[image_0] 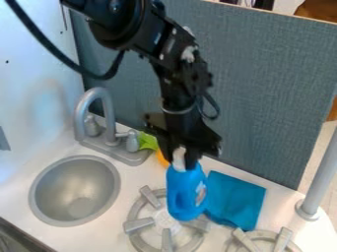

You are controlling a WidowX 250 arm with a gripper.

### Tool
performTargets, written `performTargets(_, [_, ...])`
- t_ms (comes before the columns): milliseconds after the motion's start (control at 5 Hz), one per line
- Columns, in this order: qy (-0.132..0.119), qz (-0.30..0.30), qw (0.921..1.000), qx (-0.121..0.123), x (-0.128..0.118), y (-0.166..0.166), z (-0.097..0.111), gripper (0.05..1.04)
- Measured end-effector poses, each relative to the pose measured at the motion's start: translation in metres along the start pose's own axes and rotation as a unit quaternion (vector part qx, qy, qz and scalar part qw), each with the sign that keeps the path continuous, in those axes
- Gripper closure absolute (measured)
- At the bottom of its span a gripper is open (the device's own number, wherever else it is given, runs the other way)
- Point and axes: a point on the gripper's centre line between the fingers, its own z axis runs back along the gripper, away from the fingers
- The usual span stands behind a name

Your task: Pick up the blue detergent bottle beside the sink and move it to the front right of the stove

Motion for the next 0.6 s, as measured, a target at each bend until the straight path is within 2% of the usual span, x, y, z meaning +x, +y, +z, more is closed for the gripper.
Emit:
performTargets(200, [-0.001, -0.014, 0.9999, -0.007, -0.027, -0.016, 0.005, 0.605])
performTargets(400, [-0.001, -0.018, 0.9997, -0.014, -0.046, -0.023, 0.001, 0.605])
performTargets(600, [-0.007, -0.013, 0.9997, -0.017, -0.054, -0.032, -0.001, 0.605])
